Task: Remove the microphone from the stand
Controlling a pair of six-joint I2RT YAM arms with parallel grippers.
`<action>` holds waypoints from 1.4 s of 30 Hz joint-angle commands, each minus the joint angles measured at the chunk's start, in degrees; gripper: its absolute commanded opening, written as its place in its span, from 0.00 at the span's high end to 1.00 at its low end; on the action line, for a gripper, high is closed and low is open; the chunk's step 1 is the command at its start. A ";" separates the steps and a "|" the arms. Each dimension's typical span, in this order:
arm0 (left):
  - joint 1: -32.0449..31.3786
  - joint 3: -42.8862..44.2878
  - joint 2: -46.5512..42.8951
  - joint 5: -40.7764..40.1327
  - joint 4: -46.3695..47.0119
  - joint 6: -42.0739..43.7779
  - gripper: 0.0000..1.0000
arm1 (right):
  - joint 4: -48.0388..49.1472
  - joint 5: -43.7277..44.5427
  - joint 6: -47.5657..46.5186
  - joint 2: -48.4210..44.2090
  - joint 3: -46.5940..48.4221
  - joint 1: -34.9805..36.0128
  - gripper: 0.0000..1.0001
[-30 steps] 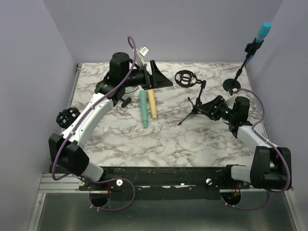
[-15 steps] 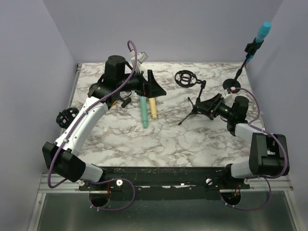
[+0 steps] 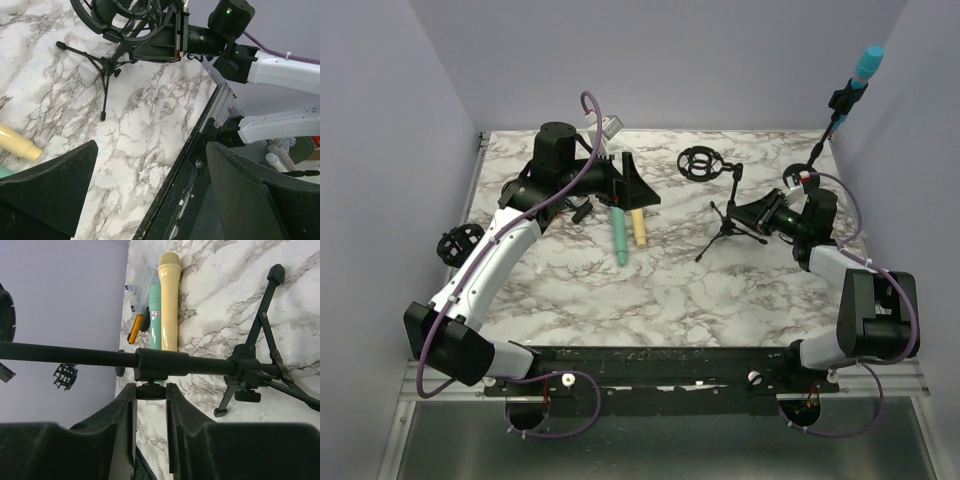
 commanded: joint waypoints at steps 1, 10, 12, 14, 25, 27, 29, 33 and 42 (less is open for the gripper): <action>0.79 -1.20 -1.55 0.21 1.75 -0.24 0.06 | -7.26 3.43 -6.31 -0.31 2.67 -0.24 0.79; 1.01 -1.79 -1.60 0.51 2.63 -1.05 0.06 | -26.96 21.13 -21.44 -2.53 7.02 2.80 0.99; 1.05 -1.81 -1.61 0.58 2.69 -1.14 0.06 | -31.67 28.74 -24.41 -2.87 8.61 6.04 0.99; 1.03 -1.96 -1.69 0.55 2.81 -1.14 0.06 | -34.75 37.04 -25.91 -3.38 9.44 9.61 0.99; 1.09 -2.35 -1.48 0.41 3.11 -1.32 0.06 | -38.35 64.97 -32.15 -4.68 11.14 22.42 1.00; 1.09 -2.38 -1.42 0.26 3.07 -1.32 0.07 | -39.43 66.99 -33.14 -3.47 12.30 23.85 0.99; 1.09 -2.42 -1.19 0.16 3.15 -1.32 0.06 | -40.02 67.16 -33.10 -3.04 12.98 24.35 0.99; 1.09 -2.44 -0.55 0.23 3.12 -1.40 0.07 | -39.36 61.42 -31.89 -4.90 12.99 24.40 0.74; 1.18 -2.35 -0.54 0.19 2.98 -1.18 0.06 | -39.78 54.66 -26.14 -13.54 10.57 24.31 0.25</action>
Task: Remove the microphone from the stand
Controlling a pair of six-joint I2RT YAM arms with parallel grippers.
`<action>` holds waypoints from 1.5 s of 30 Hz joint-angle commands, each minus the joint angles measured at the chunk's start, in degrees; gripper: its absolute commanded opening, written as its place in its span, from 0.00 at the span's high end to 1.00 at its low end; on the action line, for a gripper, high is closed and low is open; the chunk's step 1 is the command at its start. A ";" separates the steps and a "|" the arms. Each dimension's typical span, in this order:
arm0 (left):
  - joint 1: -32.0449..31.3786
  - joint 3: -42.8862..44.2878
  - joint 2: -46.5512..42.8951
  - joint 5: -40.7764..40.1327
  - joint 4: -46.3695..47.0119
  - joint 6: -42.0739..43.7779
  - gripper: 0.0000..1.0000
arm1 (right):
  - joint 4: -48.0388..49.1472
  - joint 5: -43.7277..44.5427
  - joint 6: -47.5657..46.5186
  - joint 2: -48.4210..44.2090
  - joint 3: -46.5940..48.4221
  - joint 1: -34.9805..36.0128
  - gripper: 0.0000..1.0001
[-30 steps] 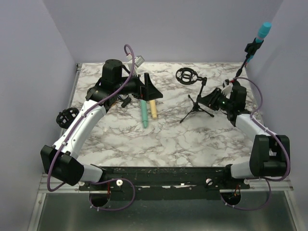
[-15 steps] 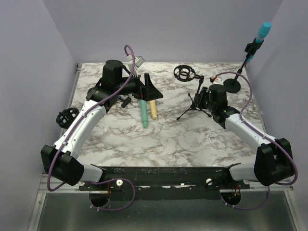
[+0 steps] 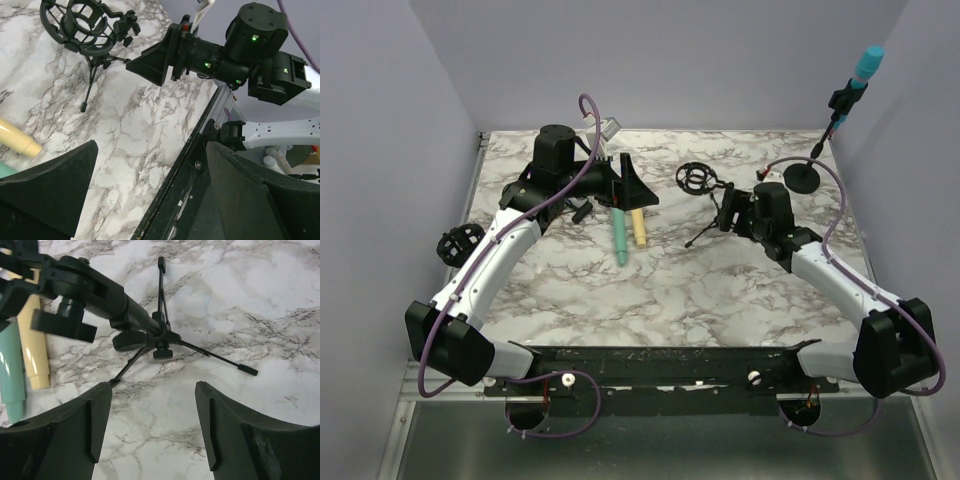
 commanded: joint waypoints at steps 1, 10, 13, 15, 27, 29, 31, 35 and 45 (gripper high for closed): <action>0.37 -0.34 -0.24 0.20 1.42 0.06 0.06 | -3.25 -2.04 2.60 -6.15 -1.75 -0.41 0.24; 0.46 -0.47 -0.46 0.34 1.60 -0.18 0.07 | -5.78 -1.90 3.71 -12.42 -2.08 -1.51 0.20; 0.46 -0.66 -0.39 0.72 1.84 -0.46 0.06 | -4.28 -2.40 4.65 -11.93 -1.79 -1.60 0.20; 0.46 -0.68 -0.50 0.75 2.05 -0.55 0.06 | -2.48 -2.67 5.11 -11.18 -2.08 -1.69 0.21; 0.43 -1.04 -1.26 1.30 2.73 -1.17 0.06 | 21.40 -4.36 -5.19 -3.94 -7.14 -1.81 0.23; 0.49 -1.12 -1.45 1.26 2.72 -1.17 0.06 | 28.69 -4.01 -5.16 -2.81 -9.77 -1.82 0.24; 0.47 -1.19 -1.61 0.96 2.75 -1.08 0.06 | 32.69 -2.98 -4.68 -1.10 -10.59 -1.78 0.26; 0.54 -1.20 -1.64 1.00 2.73 -0.99 0.06 | 39.46 0.28 -4.06 3.18 -11.33 -1.84 0.32; 0.46 -1.04 -2.19 0.34 2.14 -0.56 0.06 | 44.52 -0.81 -4.38 9.04 -10.42 -1.75 0.53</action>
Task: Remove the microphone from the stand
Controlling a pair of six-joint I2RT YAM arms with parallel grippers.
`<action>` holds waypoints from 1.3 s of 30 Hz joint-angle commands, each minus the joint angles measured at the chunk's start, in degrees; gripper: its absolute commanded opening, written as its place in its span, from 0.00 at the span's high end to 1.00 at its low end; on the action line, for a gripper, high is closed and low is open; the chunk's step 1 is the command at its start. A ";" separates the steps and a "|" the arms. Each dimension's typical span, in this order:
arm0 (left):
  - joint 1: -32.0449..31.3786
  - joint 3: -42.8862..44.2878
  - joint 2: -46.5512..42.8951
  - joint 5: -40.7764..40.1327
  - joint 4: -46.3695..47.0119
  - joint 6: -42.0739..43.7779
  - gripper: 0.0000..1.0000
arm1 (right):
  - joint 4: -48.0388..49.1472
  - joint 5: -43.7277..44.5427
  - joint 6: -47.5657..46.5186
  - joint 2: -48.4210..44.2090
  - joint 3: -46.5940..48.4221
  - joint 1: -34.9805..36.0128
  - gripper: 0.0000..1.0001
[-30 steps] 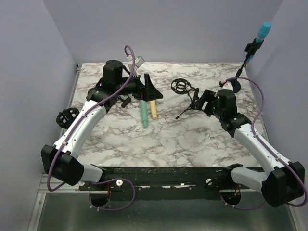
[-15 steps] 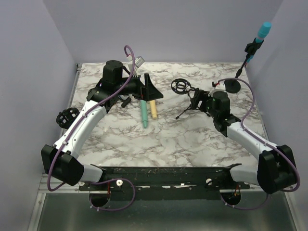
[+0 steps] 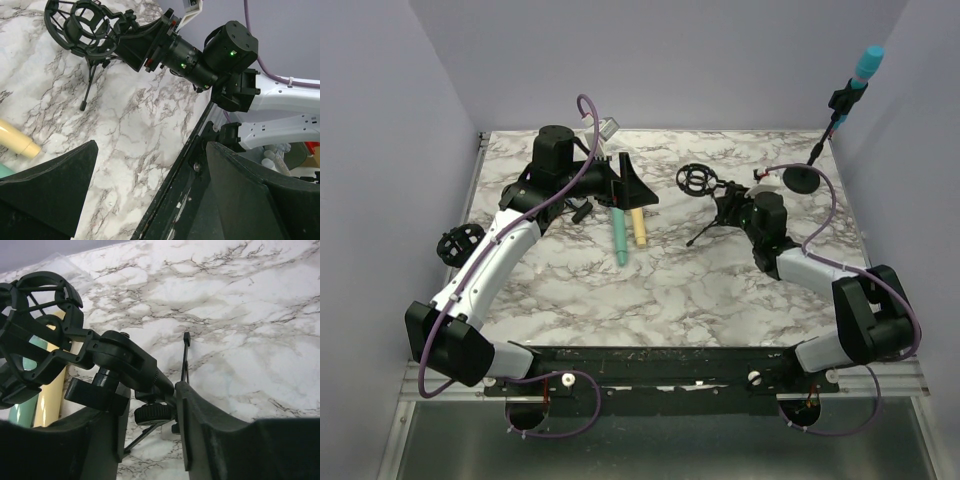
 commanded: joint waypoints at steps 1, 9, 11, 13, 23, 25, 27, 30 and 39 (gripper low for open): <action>0.25 -0.24 -2.04 0.24 0.80 0.50 0.06 | 4.85 1.73 -0.58 1.37 0.49 -0.33 0.57; 0.22 -0.42 -2.30 0.16 0.99 0.52 0.06 | 2.82 10.40 -1.30 -1.11 -2.04 -0.34 0.81; 0.21 -0.50 -2.43 -0.25 0.79 0.61 0.06 | 1.94 14.64 -1.38 -2.54 -3.20 -0.34 0.86; 0.21 -0.43 -2.30 0.02 0.78 0.52 0.06 | 0.45 19.64 -1.07 -4.22 -4.17 -0.38 0.90; 0.24 -0.96 -2.57 0.93 1.83 -0.32 0.06 | -16.19 33.93 10.46 -14.25 -7.72 -11.95 0.91; 0.20 -0.96 -2.66 0.55 1.69 -0.19 0.06 | -20.97 36.01 12.22 -16.36 -7.62 -15.56 0.90; 0.23 -1.02 -2.61 0.33 1.66 -0.14 0.06 | -25.49 40.53 13.45 -18.59 -7.74 -17.18 0.85; 0.21 -1.12 -2.39 1.32 2.12 -0.69 0.06 | -28.60 45.88 13.77 -23.40 -9.97 -18.00 0.74; 0.11 -1.21 -2.73 1.51 2.16 -0.70 0.06 | -30.84 52.44 12.55 -26.37 -11.41 -18.66 0.69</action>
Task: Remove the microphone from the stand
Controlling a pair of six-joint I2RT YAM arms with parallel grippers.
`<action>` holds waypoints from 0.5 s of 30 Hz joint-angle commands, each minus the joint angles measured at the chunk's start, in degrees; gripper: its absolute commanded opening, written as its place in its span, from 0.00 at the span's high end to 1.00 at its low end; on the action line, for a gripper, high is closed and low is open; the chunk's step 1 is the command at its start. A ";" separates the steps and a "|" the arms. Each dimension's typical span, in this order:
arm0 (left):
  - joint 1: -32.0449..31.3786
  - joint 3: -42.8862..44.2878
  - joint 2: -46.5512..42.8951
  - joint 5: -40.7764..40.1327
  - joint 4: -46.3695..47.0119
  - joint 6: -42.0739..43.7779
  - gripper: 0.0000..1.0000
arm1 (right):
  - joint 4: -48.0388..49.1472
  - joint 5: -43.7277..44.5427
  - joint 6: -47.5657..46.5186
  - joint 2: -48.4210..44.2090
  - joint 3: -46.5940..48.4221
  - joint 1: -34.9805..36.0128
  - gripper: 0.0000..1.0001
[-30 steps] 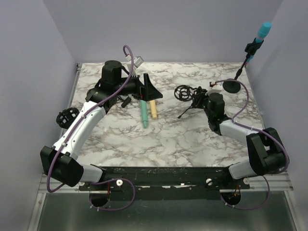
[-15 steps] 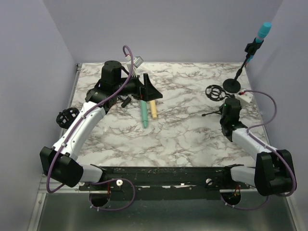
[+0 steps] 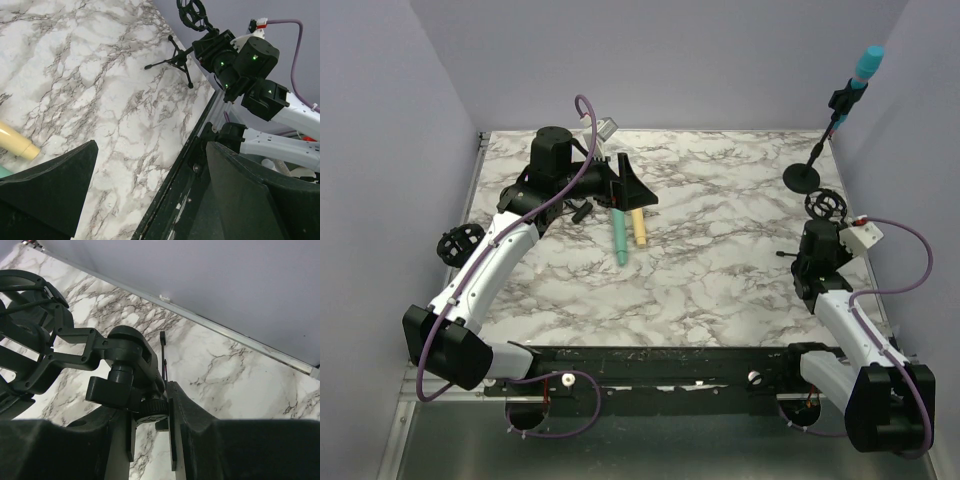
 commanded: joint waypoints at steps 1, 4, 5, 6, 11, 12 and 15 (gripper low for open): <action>0.12 -0.51 -1.95 1.44 1.55 -0.51 0.06 | -2.56 7.36 1.05 1.80 0.64 -1.82 0.68; -0.15 -0.20 -2.38 0.05 0.60 0.47 0.06 | -3.35 7.75 2.35 2.84 1.02 -2.35 0.57; -0.15 -0.08 -2.38 -0.14 0.31 0.70 0.06 | -3.35 7.80 2.76 2.45 0.68 -2.36 0.48; -0.17 -0.07 -2.39 -0.06 0.26 0.65 0.06 | -3.35 7.66 2.94 1.95 0.24 -2.36 0.41; -0.24 -0.10 -2.72 0.37 0.61 0.45 0.06 | 1.20 -3.41 -3.59 -4.50 -1.00 -2.36 0.21; -0.24 -0.02 -2.83 0.42 0.51 0.45 0.06 | 0.55 -4.55 -3.78 -5.55 -0.76 -2.36 0.17; -0.24 -0.08 -3.03 0.87 0.69 0.21 0.06 | -3.28 -7.88 -1.96 -7.59 0.21 -2.36 0.01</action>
